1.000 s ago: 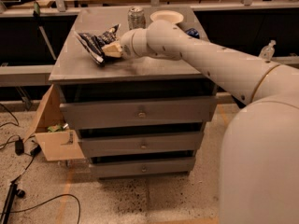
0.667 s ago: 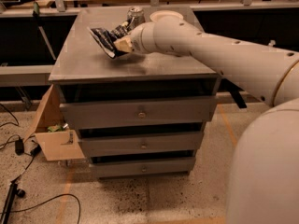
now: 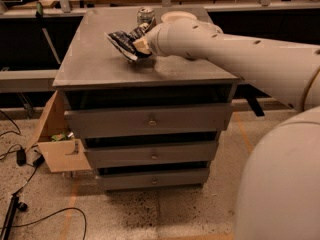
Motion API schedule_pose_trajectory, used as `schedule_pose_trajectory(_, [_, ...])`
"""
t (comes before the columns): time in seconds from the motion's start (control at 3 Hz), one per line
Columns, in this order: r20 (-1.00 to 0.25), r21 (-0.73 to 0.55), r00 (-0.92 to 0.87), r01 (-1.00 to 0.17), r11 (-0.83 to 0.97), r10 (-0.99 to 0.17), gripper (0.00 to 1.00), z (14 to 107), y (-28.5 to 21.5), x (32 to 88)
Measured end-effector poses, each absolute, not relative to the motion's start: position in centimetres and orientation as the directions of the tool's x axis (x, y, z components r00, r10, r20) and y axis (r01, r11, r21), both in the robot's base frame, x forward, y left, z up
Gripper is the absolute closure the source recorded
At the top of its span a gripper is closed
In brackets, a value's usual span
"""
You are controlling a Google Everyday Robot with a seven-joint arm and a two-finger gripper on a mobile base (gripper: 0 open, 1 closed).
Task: Move blue chip bag near 7up can
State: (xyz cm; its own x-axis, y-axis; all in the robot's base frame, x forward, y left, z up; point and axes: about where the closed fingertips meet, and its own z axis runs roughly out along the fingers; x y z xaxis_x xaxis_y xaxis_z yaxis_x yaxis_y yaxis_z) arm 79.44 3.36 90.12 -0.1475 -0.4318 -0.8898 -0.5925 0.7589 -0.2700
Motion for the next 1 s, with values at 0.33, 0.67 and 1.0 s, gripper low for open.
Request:
schedule_pose_trajectory(0.33, [-0.898, -0.271, -0.148, -0.555, 0.787, -0.413, 0.31, 89.6, 1.7, 80.8])
schedule_pose_trajectory(0.67, [-0.904, -0.265, -0.152, -0.532, 0.804, -0.399, 0.08, 89.0, 0.7, 82.1])
schedule_pose_trajectory(1.0, [-0.905, -0.262, -0.158, -0.524, 0.81, -0.395, 0.0, 88.8, 0.2, 82.4])
